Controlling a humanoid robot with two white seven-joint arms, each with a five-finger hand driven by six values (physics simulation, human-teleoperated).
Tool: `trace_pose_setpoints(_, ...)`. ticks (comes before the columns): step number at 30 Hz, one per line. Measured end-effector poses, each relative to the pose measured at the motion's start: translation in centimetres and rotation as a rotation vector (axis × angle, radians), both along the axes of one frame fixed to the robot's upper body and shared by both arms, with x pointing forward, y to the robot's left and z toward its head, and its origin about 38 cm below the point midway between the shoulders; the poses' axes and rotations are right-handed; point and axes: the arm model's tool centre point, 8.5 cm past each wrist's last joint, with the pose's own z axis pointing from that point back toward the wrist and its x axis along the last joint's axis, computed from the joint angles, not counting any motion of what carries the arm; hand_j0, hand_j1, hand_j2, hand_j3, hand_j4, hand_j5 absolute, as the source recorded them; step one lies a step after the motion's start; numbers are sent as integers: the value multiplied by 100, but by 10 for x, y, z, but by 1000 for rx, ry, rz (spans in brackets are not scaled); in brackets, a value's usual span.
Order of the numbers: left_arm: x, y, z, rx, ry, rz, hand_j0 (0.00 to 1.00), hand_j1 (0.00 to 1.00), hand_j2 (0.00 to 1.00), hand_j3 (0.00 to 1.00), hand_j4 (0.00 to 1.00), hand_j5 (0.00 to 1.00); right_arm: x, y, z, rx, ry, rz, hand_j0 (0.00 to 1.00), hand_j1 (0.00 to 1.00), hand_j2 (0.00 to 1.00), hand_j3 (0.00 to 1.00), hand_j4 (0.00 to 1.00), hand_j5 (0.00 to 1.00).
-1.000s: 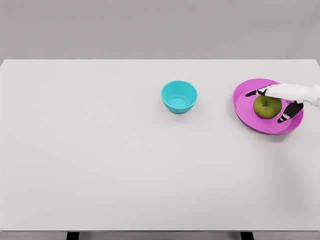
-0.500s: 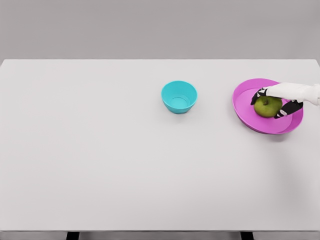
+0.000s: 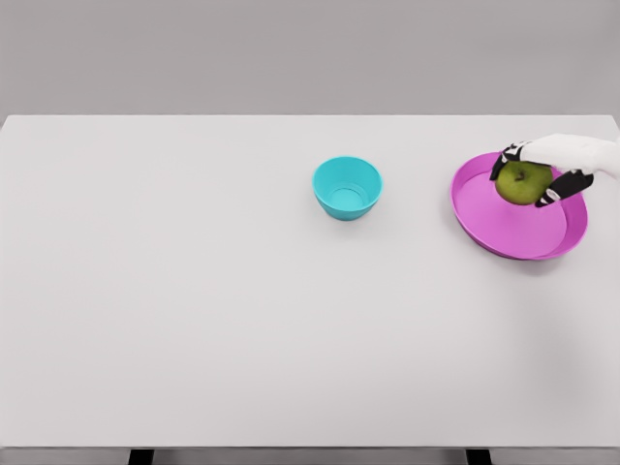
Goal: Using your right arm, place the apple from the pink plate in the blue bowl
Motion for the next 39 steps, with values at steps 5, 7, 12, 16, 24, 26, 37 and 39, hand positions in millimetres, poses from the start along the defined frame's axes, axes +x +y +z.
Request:
trace_pose_setpoints(5, 0, 0, 0, 0, 0, 0, 100, 100, 100, 100, 100, 100, 6, 11, 8, 13, -22, 23, 57, 57, 57, 57, 57, 57)
trace_pose_setpoints(7, 0, 0, 0, 0, 0, 0, 100, 100, 100, 100, 100, 100, 9, 21, 14, 22, -39, 43, 57, 57, 57, 57, 57, 57)
trace_pose_setpoints(12, 0, 0, 0, 0, 0, 0, 100, 100, 100, 100, 100, 100, 16, 41, 24, 41, -68, 89, 57, 57, 57, 57, 57, 57)
trace_pose_setpoints(16, 0, 0, 0, 0, 0, 0, 100, 100, 100, 100, 100, 100, 15, 62, 33, 49, -95, 143, 57, 57, 57, 57, 57, 57)
trace_pose_setpoints(24, 0, 0, 0, 0, 0, 0, 100, 100, 100, 100, 100, 100, 16, 103, 43, 79, -131, 240, 57, 57, 57, 57, 57, 57)
trace_pose_setpoints(26, 0, 0, 0, 0, 0, 0, 100, 100, 100, 100, 100, 100, 17, 111, 44, 87, -137, 255, 57, 57, 57, 57, 57, 57)
trace_pose_setpoints(37, 0, 0, 0, 0, 0, 0, 100, 100, 100, 100, 100, 100, 21, 162, 43, 132, -142, 348, 57, 57, 57, 57, 57, 57)
trace_pose_setpoints(39, 0, 0, 0, 0, 0, 0, 100, 100, 100, 100, 100, 100, 21, 168, 44, 136, -144, 359, 57, 57, 57, 57, 57, 57)
